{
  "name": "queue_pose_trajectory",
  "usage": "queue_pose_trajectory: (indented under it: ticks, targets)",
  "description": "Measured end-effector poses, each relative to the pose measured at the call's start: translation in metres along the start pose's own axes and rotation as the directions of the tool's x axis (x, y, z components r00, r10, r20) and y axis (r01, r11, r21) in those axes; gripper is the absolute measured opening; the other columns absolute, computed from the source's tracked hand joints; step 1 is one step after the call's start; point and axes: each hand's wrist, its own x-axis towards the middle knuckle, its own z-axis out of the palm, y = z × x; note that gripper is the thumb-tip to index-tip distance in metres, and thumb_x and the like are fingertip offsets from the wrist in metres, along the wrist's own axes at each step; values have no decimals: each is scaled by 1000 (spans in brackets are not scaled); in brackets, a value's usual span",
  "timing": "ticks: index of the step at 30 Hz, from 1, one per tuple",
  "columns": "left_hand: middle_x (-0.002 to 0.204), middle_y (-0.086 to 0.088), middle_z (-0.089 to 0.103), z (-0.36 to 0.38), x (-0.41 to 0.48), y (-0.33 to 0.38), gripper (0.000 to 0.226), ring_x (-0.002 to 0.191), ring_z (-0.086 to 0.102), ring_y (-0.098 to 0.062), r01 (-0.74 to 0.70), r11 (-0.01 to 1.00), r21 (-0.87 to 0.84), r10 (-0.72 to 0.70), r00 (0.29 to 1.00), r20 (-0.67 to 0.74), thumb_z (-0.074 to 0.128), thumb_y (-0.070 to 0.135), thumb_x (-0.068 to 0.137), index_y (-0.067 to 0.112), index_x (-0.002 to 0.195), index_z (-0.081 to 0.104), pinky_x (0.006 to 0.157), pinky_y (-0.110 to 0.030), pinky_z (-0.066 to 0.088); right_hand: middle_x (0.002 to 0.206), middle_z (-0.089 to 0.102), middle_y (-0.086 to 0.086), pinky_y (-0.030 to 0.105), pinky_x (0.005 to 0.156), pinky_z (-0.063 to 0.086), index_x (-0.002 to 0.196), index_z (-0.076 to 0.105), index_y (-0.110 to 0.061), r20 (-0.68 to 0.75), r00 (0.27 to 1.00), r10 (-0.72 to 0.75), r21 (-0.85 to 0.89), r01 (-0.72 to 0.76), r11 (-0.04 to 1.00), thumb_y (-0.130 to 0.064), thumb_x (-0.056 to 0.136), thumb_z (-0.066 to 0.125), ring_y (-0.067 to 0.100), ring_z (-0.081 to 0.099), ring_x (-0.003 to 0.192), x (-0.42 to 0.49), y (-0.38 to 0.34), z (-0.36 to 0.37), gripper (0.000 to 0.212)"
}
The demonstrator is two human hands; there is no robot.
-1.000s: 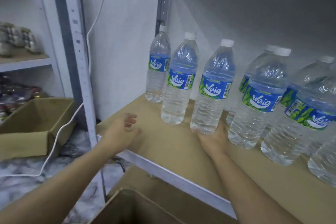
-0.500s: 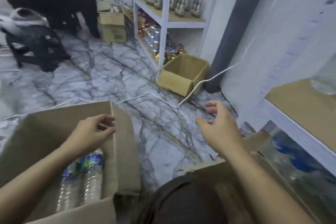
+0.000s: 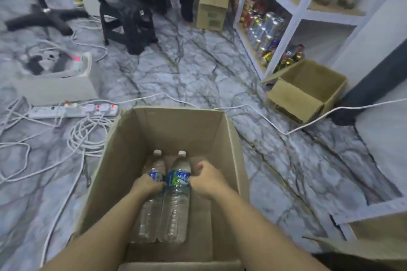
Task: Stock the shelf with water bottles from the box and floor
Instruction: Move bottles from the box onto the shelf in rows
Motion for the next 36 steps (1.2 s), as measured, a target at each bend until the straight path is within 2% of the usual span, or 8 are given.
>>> queue_pose_trajectory:
  ticks: [5, 11, 19, 24, 26, 28, 30, 36]
  targets:
    - [141, -18, 45, 39, 61, -38, 98, 127, 48, -31, 164, 982, -89, -165, 986, -9, 69, 52, 71, 2, 146, 32, 105, -34, 42, 130, 59, 7, 40, 103, 47, 135, 43, -20, 130, 985, 113, 16, -116, 993, -37, 70, 58, 28, 56, 120, 53, 24, 76, 69]
    - [116, -15, 66, 47, 71, -52, 65, 104, 64, -30, 226, 960, -164, -246, 963, -109, 77, 47, 72, 8, 121, 60, 83, -32, 53, 135, 57, 7, 34, 101, 44, 140, 38, -19, 111, 974, 197, 43, -202, 978, -41, 87, 60, 29, 54, 123, 100, 51, 98, 62]
    - [100, -7, 69, 58, 65, -54, 71, 77, 58, -16, 204, 914, -351, -209, 978, 24, 93, 37, 55, 14, 116, 65, 73, -22, 44, 154, 37, 12, 36, 107, 43, 155, -16, -16, 148, 953, 263, 197, -289, 937, -57, 85, 66, 32, 45, 136, 127, 77, 143, 115]
    - [115, -11, 67, 67, 64, -50, 78, 97, 62, -23, 172, 920, -351, -198, 980, -39, 92, 38, 56, 15, 122, 60, 82, -24, 44, 128, 59, 3, 27, 87, 48, 140, 33, -22, 59, 935, 350, 278, -352, 894, -35, 66, 88, 25, 61, 114, 137, 91, 139, 93]
    - [115, -11, 68, 69, 64, -51, 80, 104, 64, -25, 157, 928, -338, -188, 980, -62, 92, 41, 54, 14, 122, 60, 83, -25, 46, 125, 57, 5, 33, 91, 52, 129, 46, -22, -92, 912, 400, 95, -392, 915, -44, 57, 86, 27, 59, 113, 131, 90, 148, 85]
    - [115, -12, 67, 74, 61, -50, 84, 104, 64, -27, 140, 939, -313, -179, 979, -99, 92, 44, 51, 11, 121, 61, 85, -28, 50, 127, 47, 8, 39, 94, 50, 126, 50, -21, -217, 901, 376, -260, -424, 867, -42, 74, 77, 28, 50, 118, 120, 94, 161, 62]
    - [122, -16, 61, 80, 59, -49, 92, 112, 59, -31, 123, 954, -273, -165, 977, -136, 92, 46, 49, 9, 126, 57, 93, -37, 50, 129, 36, 10, 37, 94, 47, 128, 44, -21, -281, 897, 341, -356, -427, 831, -35, 84, 72, 27, 39, 120, 109, 100, 161, 54]
    - [119, -10, 57, 82, 65, -57, 93, 108, 58, -26, 131, 949, -286, -160, 984, -82, 94, 34, 53, 9, 130, 47, 90, -33, 48, 147, 28, 12, 39, 111, 36, 141, 18, -15, 19, 888, 459, 123, -458, 881, -53, 56, 88, 30, 30, 138, 118, 112, 137, 117]
